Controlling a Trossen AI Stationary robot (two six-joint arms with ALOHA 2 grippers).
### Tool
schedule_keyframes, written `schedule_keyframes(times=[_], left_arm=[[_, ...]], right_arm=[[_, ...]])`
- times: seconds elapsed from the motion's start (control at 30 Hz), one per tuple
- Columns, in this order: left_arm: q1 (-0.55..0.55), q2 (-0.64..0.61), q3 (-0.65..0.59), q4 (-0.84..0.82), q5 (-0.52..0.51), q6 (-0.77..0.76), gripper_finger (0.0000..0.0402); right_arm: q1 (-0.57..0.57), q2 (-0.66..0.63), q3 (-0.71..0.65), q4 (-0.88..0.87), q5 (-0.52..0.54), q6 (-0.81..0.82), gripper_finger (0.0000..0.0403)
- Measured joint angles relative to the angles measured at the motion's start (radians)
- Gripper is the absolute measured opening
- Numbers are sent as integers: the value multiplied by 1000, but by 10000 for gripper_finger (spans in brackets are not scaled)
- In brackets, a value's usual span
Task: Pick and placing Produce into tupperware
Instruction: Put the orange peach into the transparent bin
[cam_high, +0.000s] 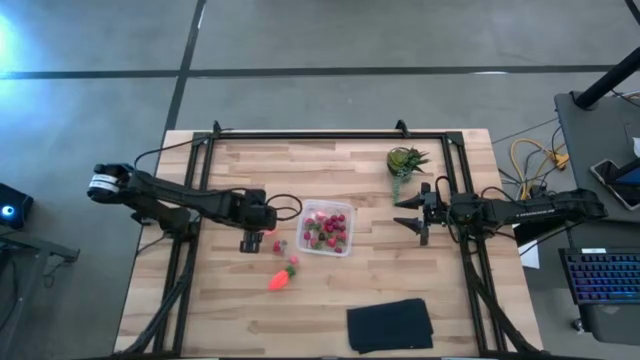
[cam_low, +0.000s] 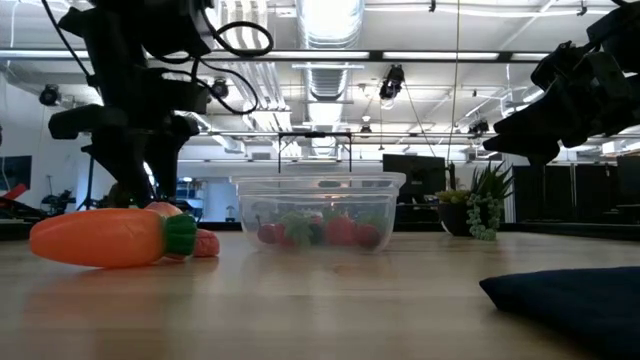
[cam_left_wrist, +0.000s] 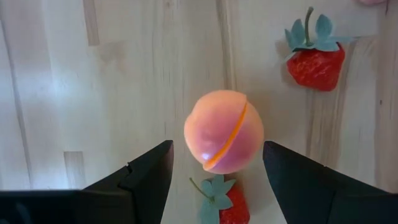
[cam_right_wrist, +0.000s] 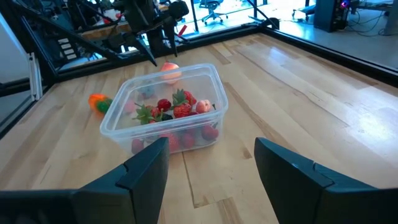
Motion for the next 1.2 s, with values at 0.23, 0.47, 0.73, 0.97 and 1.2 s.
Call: schedule_keyframes(times=[0.23,0.47,0.73,0.97,1.2], left_arm=[[0,-44,40,19,-59,-84,233],[2,-128,92,26,-121,-105,233],[2,-206,102,11,-131,-236,272],[1,-174,71,-60,4,-178,303],[-8,-78,17,-43,50,37,304]], right_arm=[[0,0,0,0,0,0,228],[0,0,0,0,0,0,228],[0,0,0,0,0,0,228],[0,0,0,0,0,0,228],[0,0,0,0,0,0,228]])
